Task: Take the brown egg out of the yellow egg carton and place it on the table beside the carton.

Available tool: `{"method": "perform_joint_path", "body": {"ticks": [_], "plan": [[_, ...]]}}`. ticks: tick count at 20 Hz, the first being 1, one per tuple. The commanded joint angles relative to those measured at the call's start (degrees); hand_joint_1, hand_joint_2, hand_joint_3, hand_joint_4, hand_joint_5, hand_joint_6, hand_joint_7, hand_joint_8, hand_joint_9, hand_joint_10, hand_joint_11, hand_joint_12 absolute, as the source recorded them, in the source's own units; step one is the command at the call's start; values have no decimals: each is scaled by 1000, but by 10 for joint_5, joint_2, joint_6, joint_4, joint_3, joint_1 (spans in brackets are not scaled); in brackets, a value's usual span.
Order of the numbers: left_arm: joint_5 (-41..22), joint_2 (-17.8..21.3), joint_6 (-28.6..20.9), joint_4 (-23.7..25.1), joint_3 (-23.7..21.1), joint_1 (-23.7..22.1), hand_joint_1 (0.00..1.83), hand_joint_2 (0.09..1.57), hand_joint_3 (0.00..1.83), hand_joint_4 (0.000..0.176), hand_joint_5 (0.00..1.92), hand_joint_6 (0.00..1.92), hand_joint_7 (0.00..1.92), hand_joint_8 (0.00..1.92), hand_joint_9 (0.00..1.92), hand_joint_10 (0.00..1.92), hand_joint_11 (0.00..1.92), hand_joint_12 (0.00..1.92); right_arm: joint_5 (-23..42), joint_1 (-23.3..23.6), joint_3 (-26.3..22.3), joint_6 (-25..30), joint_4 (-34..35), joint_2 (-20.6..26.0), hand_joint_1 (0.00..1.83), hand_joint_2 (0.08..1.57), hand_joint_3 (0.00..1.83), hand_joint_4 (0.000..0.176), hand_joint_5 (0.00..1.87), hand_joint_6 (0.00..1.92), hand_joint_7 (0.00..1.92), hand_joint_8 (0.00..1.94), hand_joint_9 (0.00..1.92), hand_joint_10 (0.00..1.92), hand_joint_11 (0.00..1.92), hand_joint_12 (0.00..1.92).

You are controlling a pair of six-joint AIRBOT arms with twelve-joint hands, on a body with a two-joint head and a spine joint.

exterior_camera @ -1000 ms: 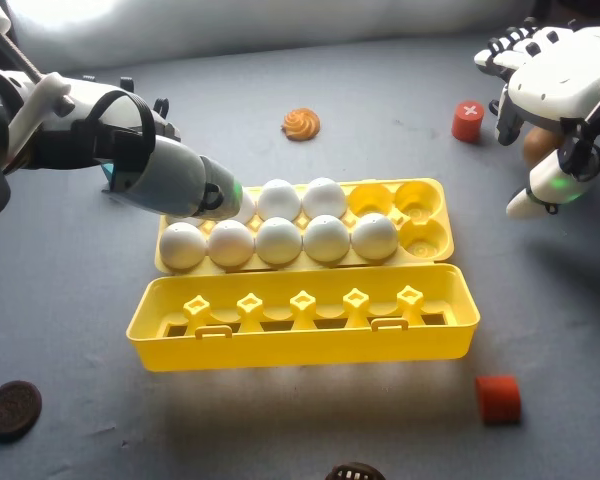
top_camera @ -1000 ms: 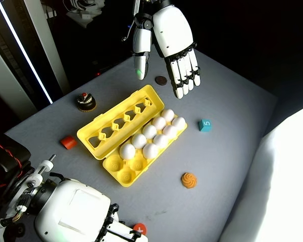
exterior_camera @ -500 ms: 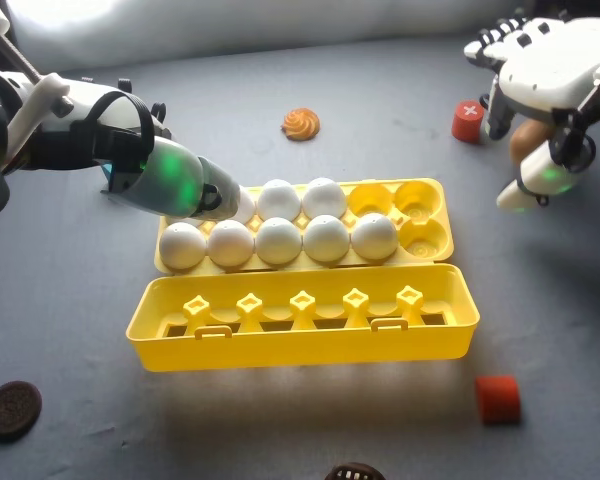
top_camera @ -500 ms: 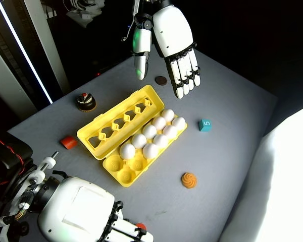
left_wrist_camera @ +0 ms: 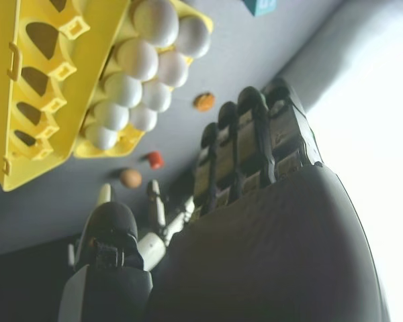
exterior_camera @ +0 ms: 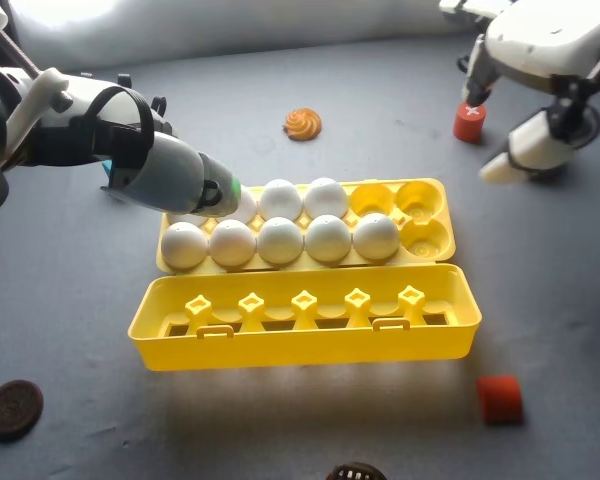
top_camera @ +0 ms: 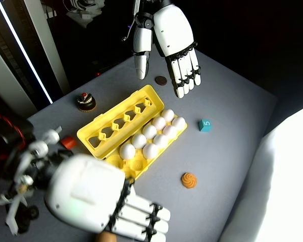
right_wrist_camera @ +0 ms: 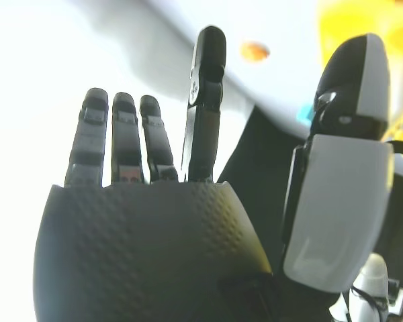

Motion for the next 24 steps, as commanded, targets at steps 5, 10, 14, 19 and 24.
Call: {"method": "perform_joint_path", "body": {"ticks": [5, 10, 14, 19, 24], "plan": [[-16, -3, 1, 38, 0, -8, 0, 1246, 2, 0, 117, 5, 154, 3, 115, 2, 14, 46, 58, 33, -98, -15, -20, 99, 721, 857, 4, 68, 563, 0, 455, 17, 365, 40, 0, 916], [-16, -3, 1, 39, 0, -10, 0, 1255, 5, 0, 119, 4, 154, 2, 123, 4, 25, 56, 41, 65, -198, -111, 95, 198, 575, 1258, 8, 0, 880, 55, 927, 94, 771, 367, 393, 1351], [-15, -3, 1, 39, 0, -11, 0, 1253, 3, 0, 123, 1, 176, 7, 146, 9, 31, 67, 76, 76, -245, -224, 213, 231, 723, 1416, 3, 91, 491, 1730, 585, 1387, 520, 1546, 450, 1833], [-14, -4, 1, 39, 2, -12, 0, 1261, 5, 0, 117, 0, 171, 2, 141, 4, 16, 72, 103, 54, -260, -193, 222, 237, 407, 1506, 11, 0, 748, 1920, 794, 1939, 787, 1920, 884, 1921], [-12, -4, 1, 38, 1, -12, 0, 1258, 3, 0, 125, 7, 176, 7, 147, 7, 29, 89, 128, 50, -267, -131, 222, 237, 556, 1508, 0, 0, 747, 1921, 841, 1941, 817, 1921, 925, 1921]]}}
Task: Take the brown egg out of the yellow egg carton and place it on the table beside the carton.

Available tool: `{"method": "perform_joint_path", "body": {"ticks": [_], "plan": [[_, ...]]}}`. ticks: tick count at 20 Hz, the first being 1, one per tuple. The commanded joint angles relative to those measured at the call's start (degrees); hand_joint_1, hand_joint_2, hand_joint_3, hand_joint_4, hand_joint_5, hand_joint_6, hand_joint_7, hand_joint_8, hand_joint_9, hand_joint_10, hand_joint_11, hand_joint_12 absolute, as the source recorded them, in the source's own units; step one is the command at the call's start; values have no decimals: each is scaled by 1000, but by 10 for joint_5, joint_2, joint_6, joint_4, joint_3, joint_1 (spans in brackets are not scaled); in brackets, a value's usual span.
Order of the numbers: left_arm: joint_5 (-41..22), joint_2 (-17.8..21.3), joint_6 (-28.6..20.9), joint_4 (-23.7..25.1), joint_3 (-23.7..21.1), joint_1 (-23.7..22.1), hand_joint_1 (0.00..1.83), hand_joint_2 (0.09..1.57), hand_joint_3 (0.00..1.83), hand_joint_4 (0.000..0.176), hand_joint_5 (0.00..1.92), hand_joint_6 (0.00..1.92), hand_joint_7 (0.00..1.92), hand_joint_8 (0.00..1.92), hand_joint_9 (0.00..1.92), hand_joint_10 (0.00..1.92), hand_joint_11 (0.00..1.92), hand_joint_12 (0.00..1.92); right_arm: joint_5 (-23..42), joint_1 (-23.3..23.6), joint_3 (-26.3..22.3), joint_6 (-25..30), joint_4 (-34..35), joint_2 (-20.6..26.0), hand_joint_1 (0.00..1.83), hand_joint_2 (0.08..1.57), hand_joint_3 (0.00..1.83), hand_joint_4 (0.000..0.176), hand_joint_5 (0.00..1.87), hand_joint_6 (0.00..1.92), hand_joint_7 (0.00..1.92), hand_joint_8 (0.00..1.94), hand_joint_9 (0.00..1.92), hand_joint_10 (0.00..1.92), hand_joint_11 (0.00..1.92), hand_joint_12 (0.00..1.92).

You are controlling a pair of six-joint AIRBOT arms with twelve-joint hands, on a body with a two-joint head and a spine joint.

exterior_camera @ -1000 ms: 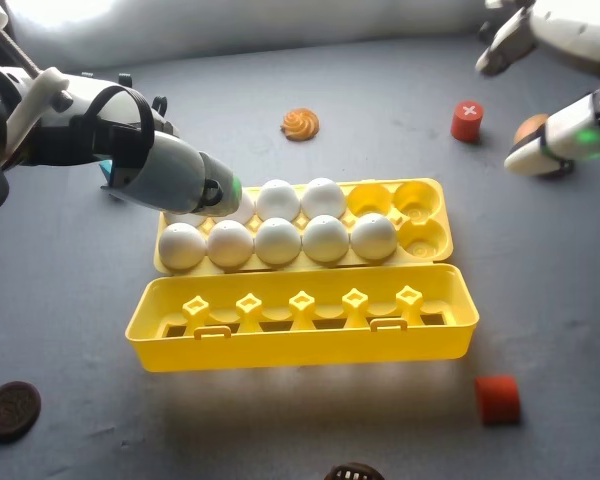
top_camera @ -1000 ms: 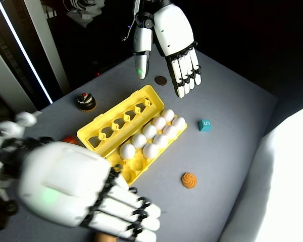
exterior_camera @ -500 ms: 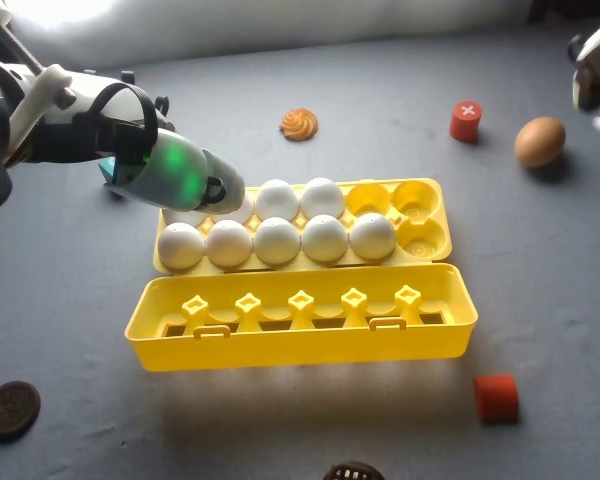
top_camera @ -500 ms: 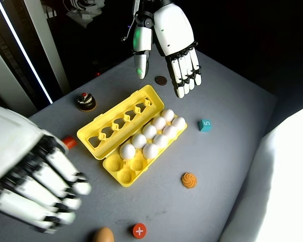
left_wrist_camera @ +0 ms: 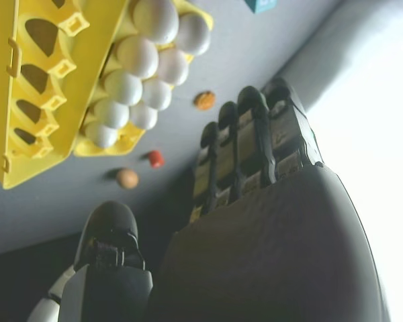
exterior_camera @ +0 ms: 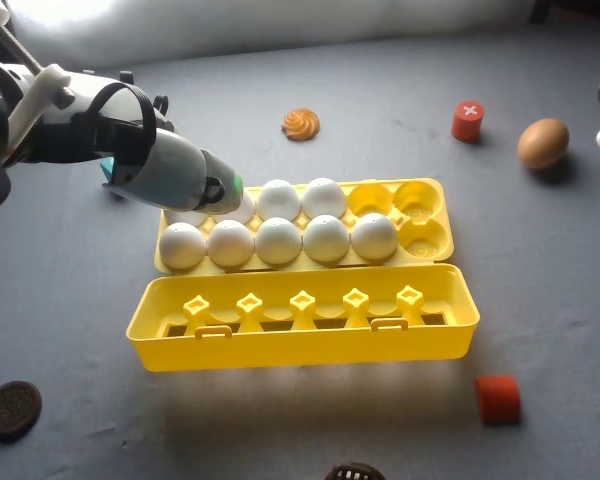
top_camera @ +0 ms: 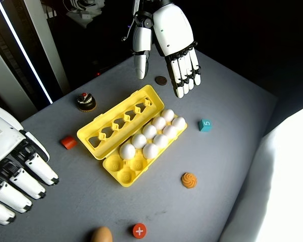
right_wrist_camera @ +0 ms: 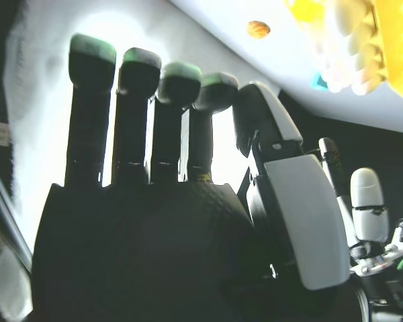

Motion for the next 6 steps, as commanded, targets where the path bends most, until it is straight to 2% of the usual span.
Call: {"method": "perform_joint_path", "body": {"ticks": [1, 4, 5, 6], "plan": [[-15, -2, 1, 39, 1, -8, 0, 1260, 4, 0, 123, 6, 177, 7, 147, 7, 27, 90, 29, 4, 0, 8, -32, 4, 590, 1501, 0, 0, 730, 1921, 831, 1941, 817, 1921, 923, 1921], [-14, -2, 1, 39, 1, -8, 0, 1259, 2, 0, 117, 13, 162, 10, 128, 8, 15, 91, 22, 1, 0, 17, -34, 3, 589, 1498, 0, 0, 741, 1921, 842, 1941, 833, 1921, 917, 1921], [-14, -2, 1, 39, 1, -8, 0, 1255, 0, 0, 130, 5, 177, 6, 147, 3, 2, 169, 22, 0, 0, 19, -38, 3, 594, 1492, 0, 0, 739, 1921, 837, 1941, 827, 1921, 903, 1921], [-14, -2, 1, 39, 1, -8, 0, 1261, 2, 0, 129, 1, 176, 2, 141, 1, 0, 159, 22, -2, 0, 24, -46, 2, 614, 1487, 0, 0, 733, 1921, 825, 1941, 832, 1921, 904, 1921]]}}
